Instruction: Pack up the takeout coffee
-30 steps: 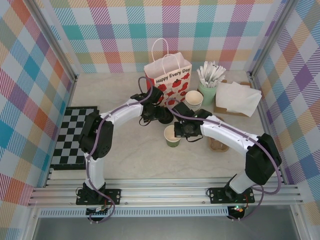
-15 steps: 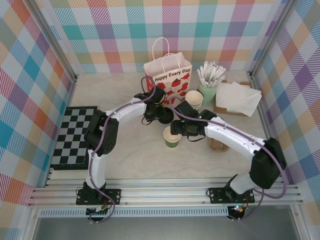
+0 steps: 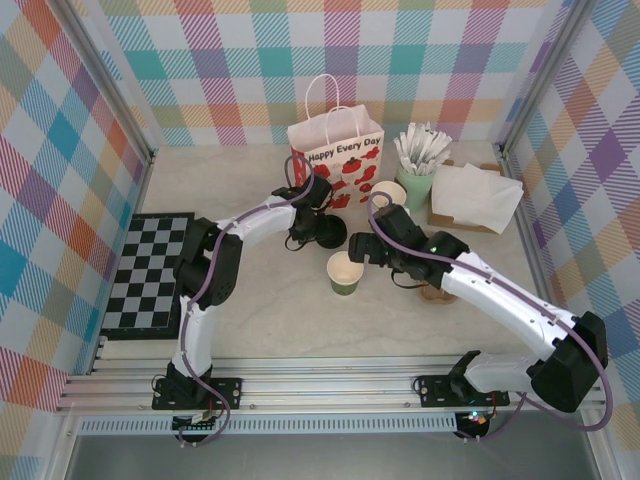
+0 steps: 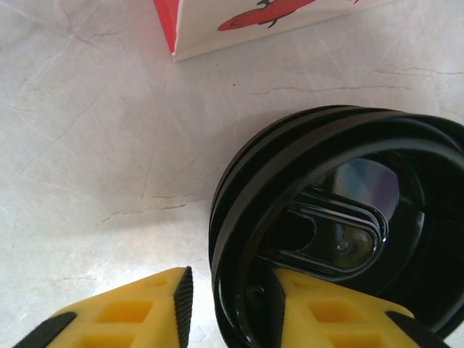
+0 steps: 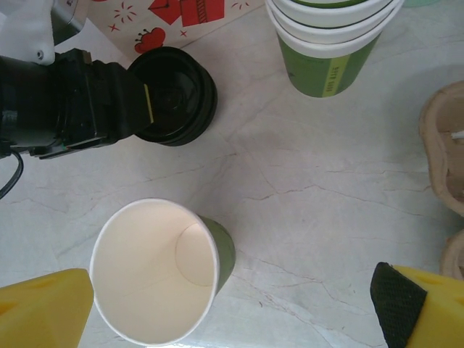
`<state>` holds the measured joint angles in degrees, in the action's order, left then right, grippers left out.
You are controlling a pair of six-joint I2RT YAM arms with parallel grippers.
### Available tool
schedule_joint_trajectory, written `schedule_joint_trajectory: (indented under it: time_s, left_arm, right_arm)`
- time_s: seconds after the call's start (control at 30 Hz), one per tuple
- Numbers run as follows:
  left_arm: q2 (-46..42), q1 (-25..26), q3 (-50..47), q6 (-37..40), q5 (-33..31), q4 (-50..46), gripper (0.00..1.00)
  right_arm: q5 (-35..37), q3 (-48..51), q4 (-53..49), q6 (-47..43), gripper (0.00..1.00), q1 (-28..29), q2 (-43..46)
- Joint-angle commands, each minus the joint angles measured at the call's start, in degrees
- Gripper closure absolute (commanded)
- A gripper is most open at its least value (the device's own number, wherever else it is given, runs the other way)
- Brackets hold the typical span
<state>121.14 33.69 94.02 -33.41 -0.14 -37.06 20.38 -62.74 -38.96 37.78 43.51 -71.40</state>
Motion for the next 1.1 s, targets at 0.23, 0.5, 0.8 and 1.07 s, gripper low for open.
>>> schedule_joint_trajectory:
  time_s: [0.23,0.5,0.8,1.07]
  left_arm:
    - [-0.4,1.2,2.4,1.7,-2.1,-3.5,0.79]
    - [-1.6,1.6,2.3,2.2,-2.4,-3.4,0.87]
    - [-4.8,1.6,4.1,2.8,-1.4,-5.4,1.00]
    - [-10.8,1.6,3.1,6.5,-3.8,-6.8,1.00]
  right_arm:
    - [1.9,0.7,1.6,0.9,0.00,0.0,1.3]
    - [1.8,0.5,1.8,1.1,0.00,0.0,0.5]
    - [-6.7,4.4,8.5,-1.6,0.00,-4.4,3.1]
    - [-31.6,4.8,16.2,-12.9,0.05,-14.5,2.2]
